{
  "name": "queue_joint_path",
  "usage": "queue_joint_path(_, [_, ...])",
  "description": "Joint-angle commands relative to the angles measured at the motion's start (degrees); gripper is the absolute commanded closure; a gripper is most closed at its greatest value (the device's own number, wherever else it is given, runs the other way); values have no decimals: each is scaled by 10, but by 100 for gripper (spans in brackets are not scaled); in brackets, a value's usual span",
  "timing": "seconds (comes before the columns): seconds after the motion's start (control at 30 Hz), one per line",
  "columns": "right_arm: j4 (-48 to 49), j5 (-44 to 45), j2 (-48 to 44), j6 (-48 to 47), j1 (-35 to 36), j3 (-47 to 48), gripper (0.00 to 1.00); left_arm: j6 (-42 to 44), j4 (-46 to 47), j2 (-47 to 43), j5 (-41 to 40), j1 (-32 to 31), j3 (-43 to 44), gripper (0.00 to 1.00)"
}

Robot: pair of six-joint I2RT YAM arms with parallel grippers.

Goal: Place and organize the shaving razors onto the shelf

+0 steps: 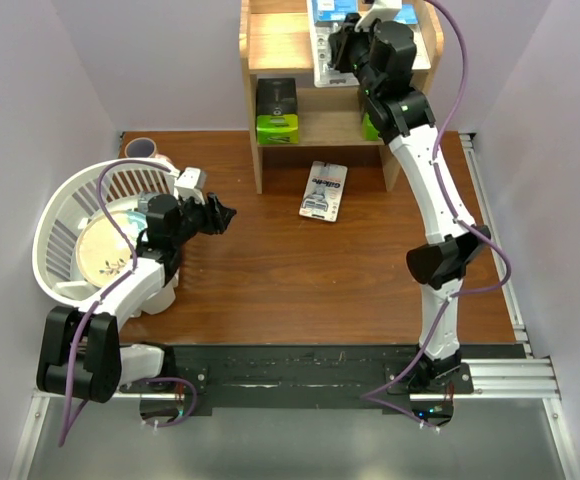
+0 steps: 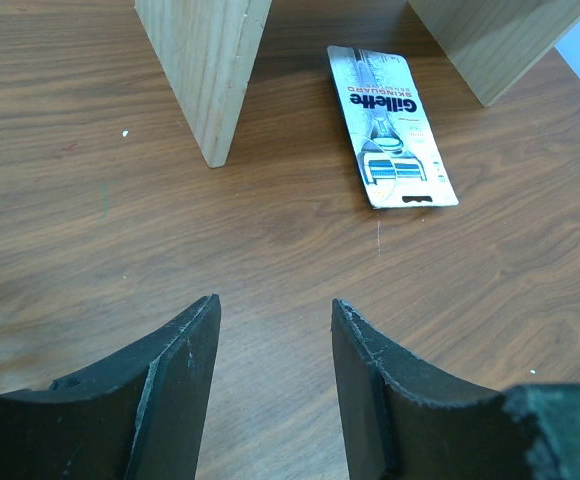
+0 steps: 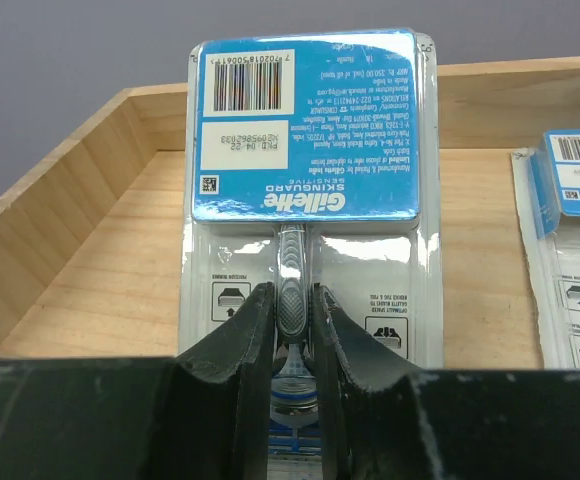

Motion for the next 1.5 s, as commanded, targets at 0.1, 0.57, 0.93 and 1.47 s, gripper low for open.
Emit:
queue_joint_path(0.1, [15,104,22,-25,2,12,92,-6,26,-11,1,7,-3,47])
queue_joint_path(0.57, [31,126,63,-28,17,21,82,-8,29,-4,-1,7,-3,47])
queue_joint_path(0.93, [41,126,80,-29,17,24,78,-6,28,-2,-3,7,-3,47])
queue_joint_path(1.47, [155,108,-8,-89,42,9,51,-17,41,-10,0,6,-15,47])
